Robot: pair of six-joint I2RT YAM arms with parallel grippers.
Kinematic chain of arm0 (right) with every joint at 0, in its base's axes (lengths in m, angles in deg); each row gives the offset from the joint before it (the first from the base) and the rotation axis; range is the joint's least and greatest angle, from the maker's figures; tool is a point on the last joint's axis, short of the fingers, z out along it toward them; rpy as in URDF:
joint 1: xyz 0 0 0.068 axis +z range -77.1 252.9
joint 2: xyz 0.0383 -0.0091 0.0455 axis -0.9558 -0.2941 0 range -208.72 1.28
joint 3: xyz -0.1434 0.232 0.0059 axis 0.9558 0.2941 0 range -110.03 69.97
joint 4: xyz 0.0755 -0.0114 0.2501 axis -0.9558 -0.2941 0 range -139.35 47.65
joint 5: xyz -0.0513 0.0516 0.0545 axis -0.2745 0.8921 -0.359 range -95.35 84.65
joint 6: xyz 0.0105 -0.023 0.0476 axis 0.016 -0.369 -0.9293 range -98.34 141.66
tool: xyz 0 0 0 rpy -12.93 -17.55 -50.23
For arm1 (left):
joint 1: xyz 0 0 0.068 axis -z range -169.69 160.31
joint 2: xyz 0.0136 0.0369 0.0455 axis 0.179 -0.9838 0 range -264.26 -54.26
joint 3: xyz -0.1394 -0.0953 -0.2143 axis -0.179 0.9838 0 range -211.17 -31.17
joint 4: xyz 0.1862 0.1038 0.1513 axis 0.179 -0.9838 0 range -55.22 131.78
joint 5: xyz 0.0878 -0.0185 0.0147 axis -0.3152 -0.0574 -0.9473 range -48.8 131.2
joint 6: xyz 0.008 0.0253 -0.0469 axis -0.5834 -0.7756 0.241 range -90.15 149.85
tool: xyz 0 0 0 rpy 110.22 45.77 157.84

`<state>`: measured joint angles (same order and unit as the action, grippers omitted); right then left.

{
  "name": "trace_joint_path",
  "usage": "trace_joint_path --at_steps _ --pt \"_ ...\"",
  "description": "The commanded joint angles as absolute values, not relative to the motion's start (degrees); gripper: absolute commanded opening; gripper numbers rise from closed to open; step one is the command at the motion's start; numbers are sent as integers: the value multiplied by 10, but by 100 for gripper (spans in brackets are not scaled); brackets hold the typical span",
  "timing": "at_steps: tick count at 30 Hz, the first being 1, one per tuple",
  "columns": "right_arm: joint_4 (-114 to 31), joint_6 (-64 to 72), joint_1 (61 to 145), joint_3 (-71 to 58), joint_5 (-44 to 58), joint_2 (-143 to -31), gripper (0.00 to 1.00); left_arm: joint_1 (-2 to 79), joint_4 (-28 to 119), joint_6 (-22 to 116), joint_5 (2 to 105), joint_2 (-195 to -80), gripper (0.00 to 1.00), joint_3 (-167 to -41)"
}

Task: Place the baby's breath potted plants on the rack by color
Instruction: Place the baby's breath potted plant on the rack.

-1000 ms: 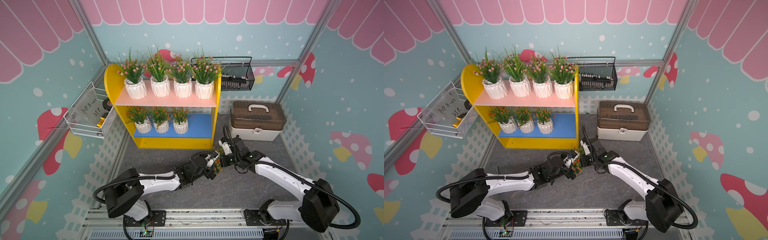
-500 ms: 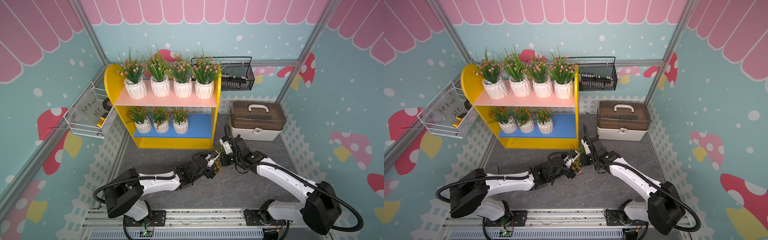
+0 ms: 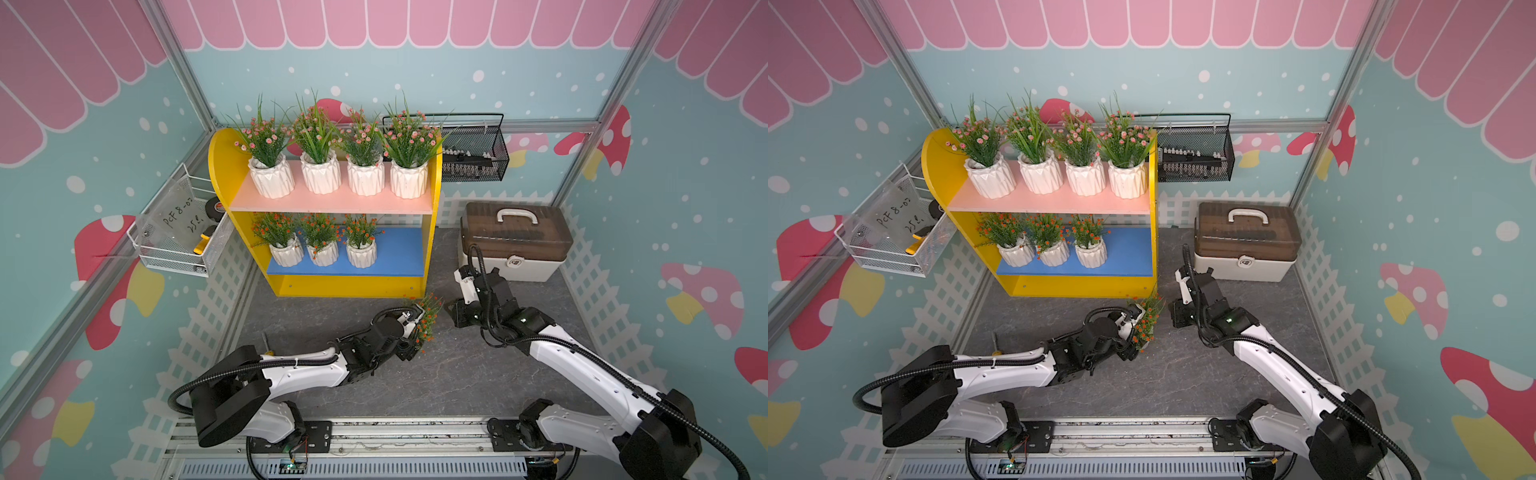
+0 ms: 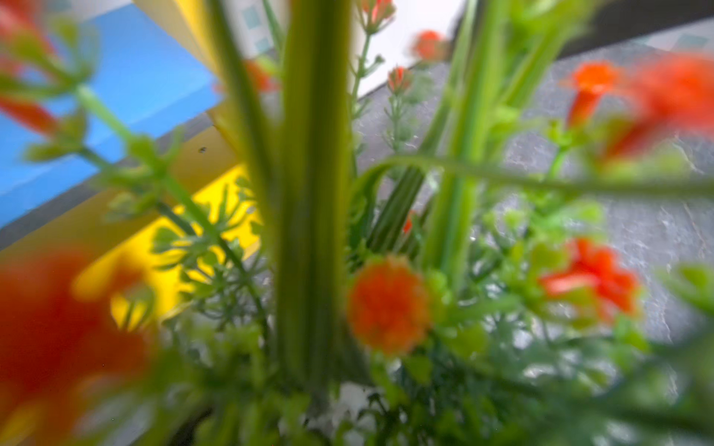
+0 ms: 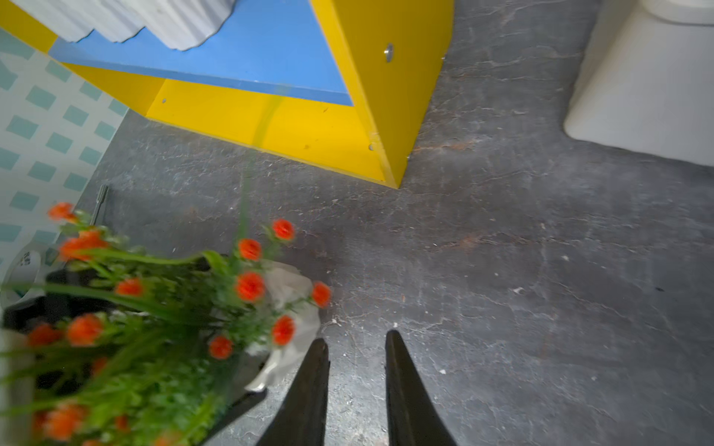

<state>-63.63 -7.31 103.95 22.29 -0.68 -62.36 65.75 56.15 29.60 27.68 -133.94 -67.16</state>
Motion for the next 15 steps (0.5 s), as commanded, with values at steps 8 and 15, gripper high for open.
trace_joint_path --at_steps 8,15 --pt "-658 -80 1003 286 -17 -586 27 582 529 311 272 -1245 70 -702" --pt "-657 -85 1003 296 -17 -585 27 538 488 322 283 -1238 70 -763"
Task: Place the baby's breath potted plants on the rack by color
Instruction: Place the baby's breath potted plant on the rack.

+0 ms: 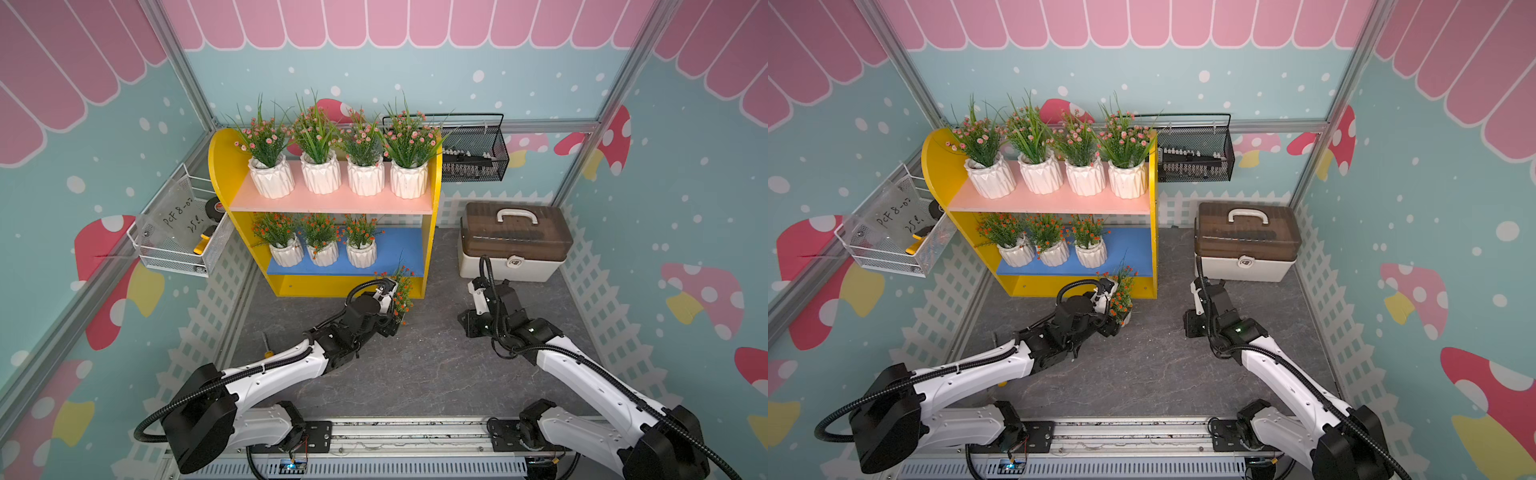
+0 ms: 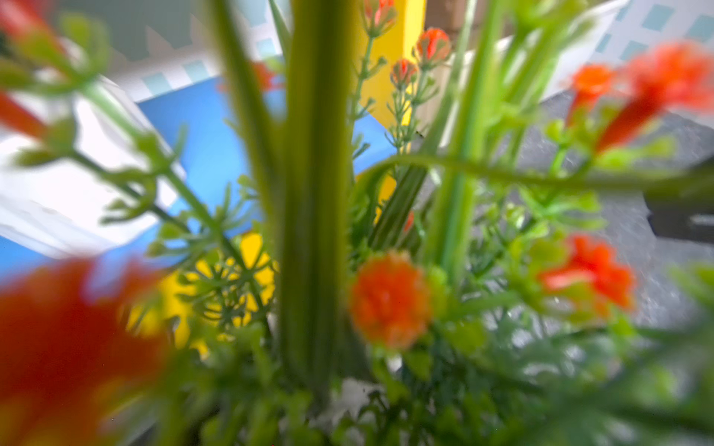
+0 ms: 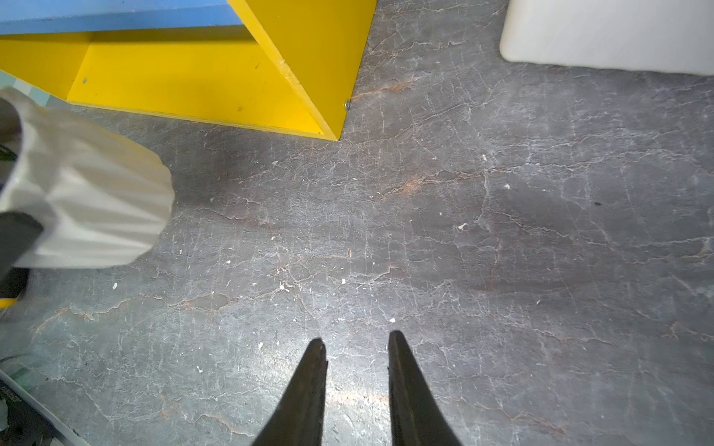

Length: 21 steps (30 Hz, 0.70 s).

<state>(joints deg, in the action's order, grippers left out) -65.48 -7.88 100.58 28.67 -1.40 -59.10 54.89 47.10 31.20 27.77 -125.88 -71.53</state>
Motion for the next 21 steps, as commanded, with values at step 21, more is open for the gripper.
trace_joint_path --at_steps 21 --pt "-689 -91 1003 308 -22 -535 27 485 448 349 289 -1388 70 -979"
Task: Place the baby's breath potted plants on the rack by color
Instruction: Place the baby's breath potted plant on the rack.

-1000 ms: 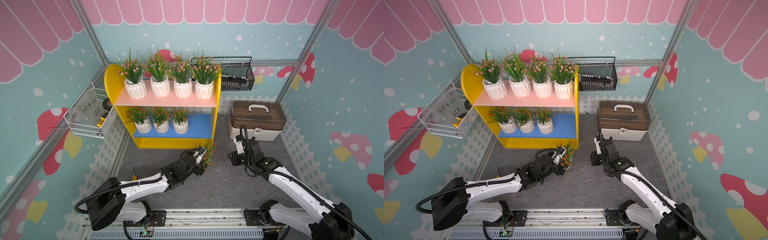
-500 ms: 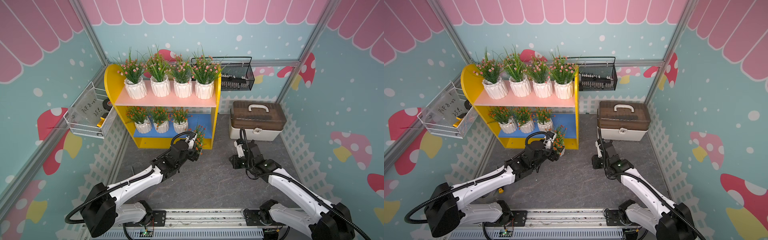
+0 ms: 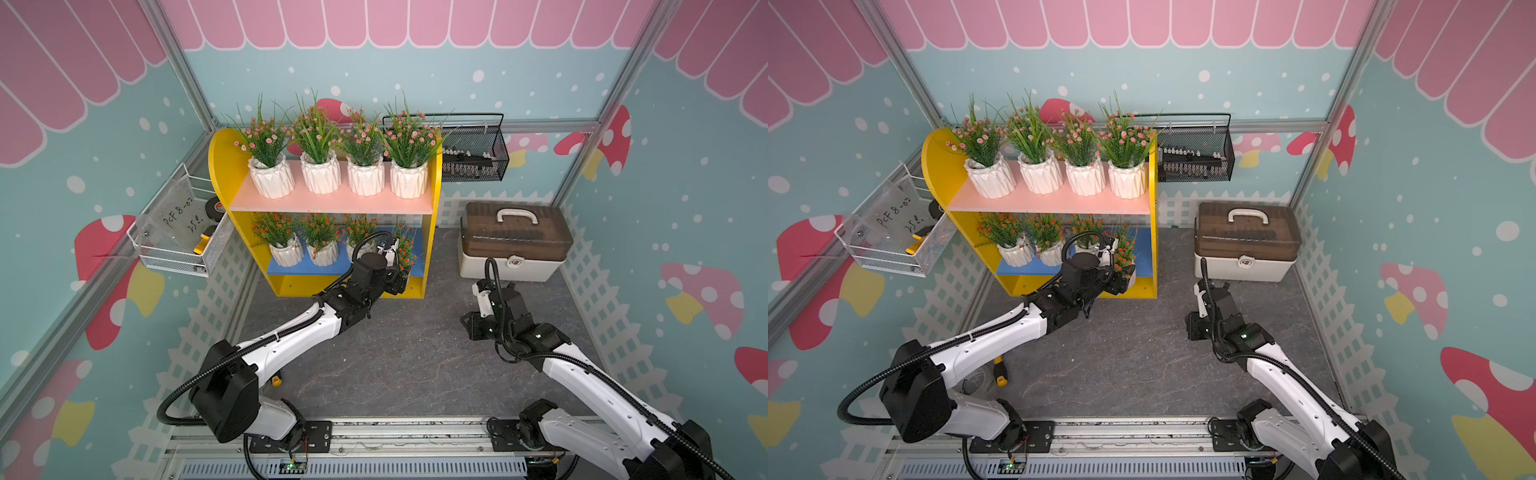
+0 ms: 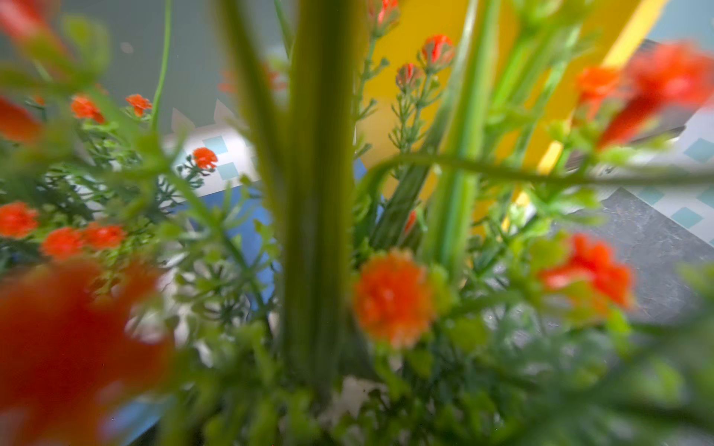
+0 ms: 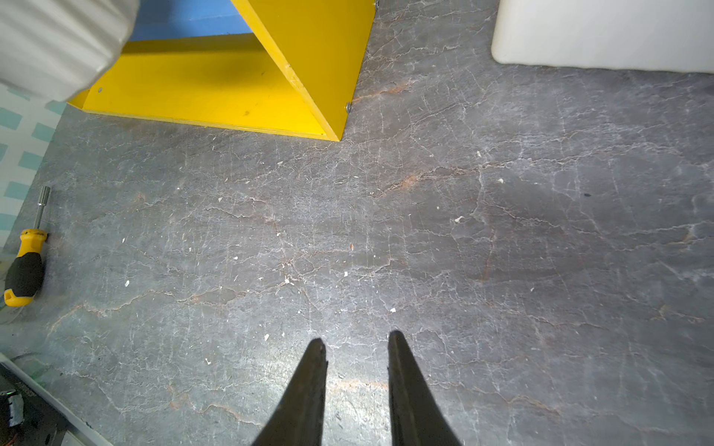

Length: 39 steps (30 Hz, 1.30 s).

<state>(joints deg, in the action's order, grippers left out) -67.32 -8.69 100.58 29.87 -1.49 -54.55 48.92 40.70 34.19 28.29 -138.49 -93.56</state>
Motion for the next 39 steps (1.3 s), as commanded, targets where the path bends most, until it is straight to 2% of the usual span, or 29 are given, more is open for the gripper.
trace_joint_path --at_steps 1,18,39 --pt "-689 -91 1003 309 -23 -532 27 484 445 347 289 -1397 70 -989" --pt "-689 -102 1003 335 -17 -510 27 470 460 325 242 -1509 70 -1087" --pt "-694 -103 1003 343 -26 -503 28 447 447 342 250 -1603 70 -1172"
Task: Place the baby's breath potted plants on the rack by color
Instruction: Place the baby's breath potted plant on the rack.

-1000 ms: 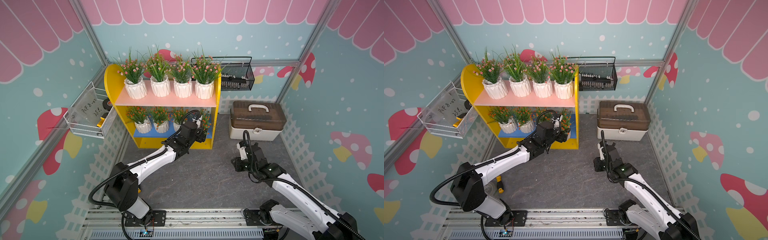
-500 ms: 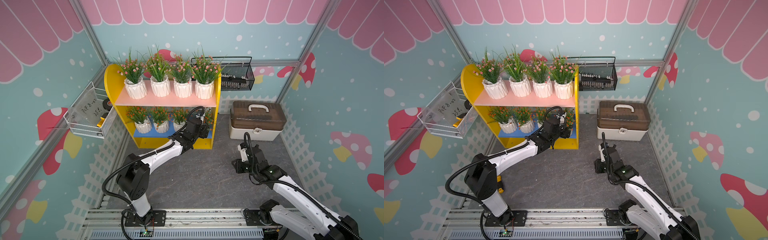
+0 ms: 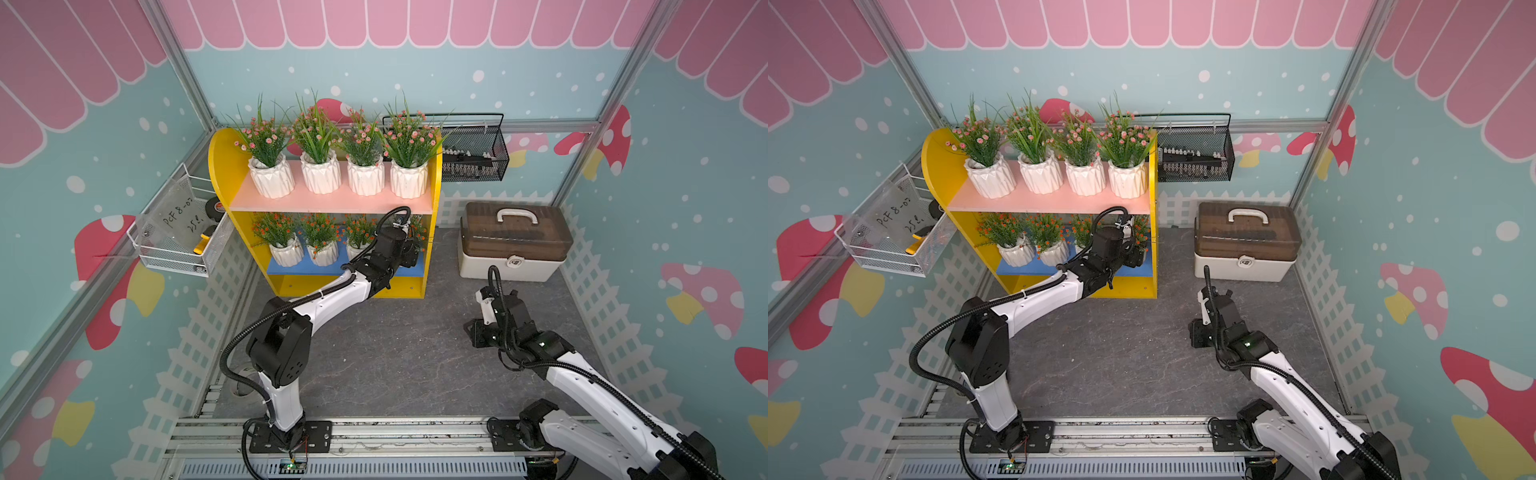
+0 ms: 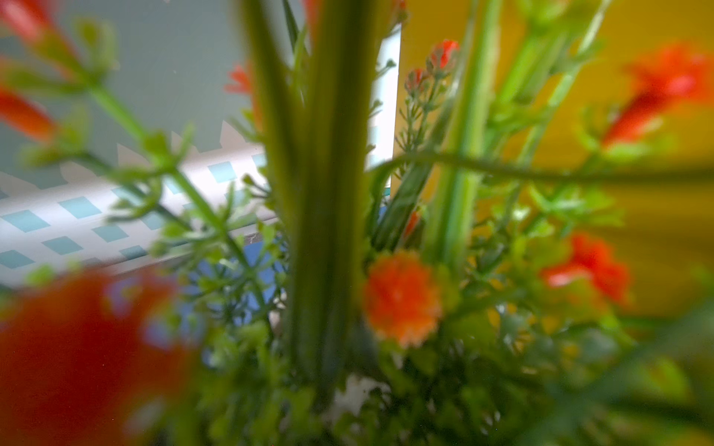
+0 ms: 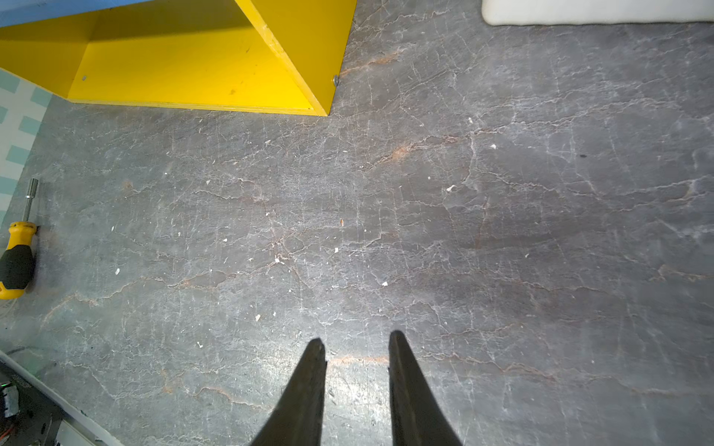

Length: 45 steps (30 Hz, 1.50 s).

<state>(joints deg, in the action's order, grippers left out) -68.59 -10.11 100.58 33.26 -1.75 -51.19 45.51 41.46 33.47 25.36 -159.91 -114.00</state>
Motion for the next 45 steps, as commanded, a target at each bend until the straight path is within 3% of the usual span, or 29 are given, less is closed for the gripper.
trace_joint_path --at_steps 1,11,45 --pt "-694 -103 1003 344 -27 -502 28 447 448 342 249 -1603 71 -1171" --pt "-692 -101 1003 344 -29 -508 28 445 440 342 234 -1601 89 -1168" --pt "-679 -92 1003 323 -35 -542 28 498 399 356 269 -1392 94 -985"
